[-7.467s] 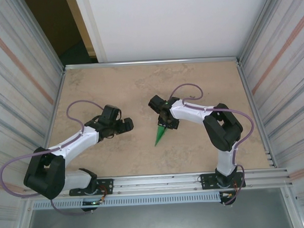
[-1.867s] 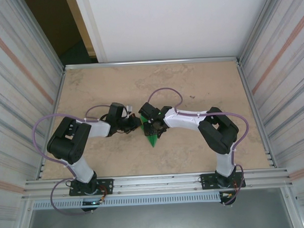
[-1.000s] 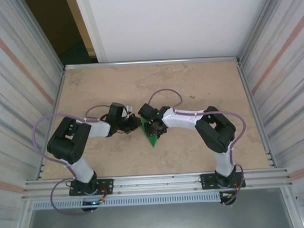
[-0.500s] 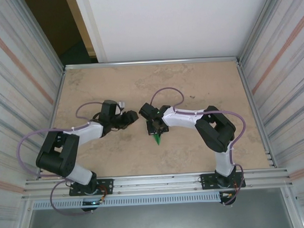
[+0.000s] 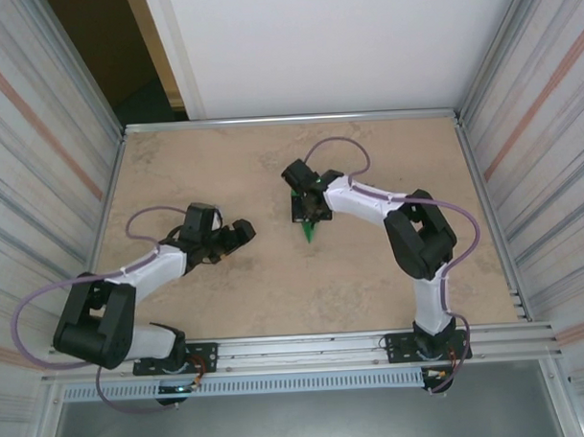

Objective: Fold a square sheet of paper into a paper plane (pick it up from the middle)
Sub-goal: Move a paper plane to the center of the table.

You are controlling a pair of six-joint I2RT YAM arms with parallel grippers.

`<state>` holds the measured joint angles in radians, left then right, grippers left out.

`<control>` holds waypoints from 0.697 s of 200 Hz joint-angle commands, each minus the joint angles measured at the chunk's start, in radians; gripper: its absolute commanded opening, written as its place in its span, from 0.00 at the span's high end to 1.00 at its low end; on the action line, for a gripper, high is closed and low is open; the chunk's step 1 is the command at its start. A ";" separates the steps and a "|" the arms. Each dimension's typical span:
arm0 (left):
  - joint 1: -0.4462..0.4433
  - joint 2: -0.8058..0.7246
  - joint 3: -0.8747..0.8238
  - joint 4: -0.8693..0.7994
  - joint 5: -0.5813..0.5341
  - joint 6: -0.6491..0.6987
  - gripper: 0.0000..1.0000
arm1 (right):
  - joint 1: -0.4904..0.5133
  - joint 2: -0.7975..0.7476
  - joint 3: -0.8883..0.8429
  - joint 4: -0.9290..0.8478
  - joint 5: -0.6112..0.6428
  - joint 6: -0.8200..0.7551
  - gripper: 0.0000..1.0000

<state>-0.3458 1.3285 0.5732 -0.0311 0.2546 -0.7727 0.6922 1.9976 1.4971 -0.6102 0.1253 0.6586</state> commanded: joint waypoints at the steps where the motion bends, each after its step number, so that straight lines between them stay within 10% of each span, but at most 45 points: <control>1: 0.007 -0.047 -0.002 -0.068 -0.061 0.044 0.09 | -0.031 0.080 0.070 -0.041 -0.047 -0.081 0.95; 139: 0.008 -0.020 0.004 -0.049 -0.035 0.050 0.09 | -0.045 0.243 0.236 -0.163 -0.037 -0.078 0.83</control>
<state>-0.3458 1.3033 0.5735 -0.0807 0.2161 -0.7437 0.6411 2.2147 1.7096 -0.7284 0.0784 0.5743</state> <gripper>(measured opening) 0.909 0.162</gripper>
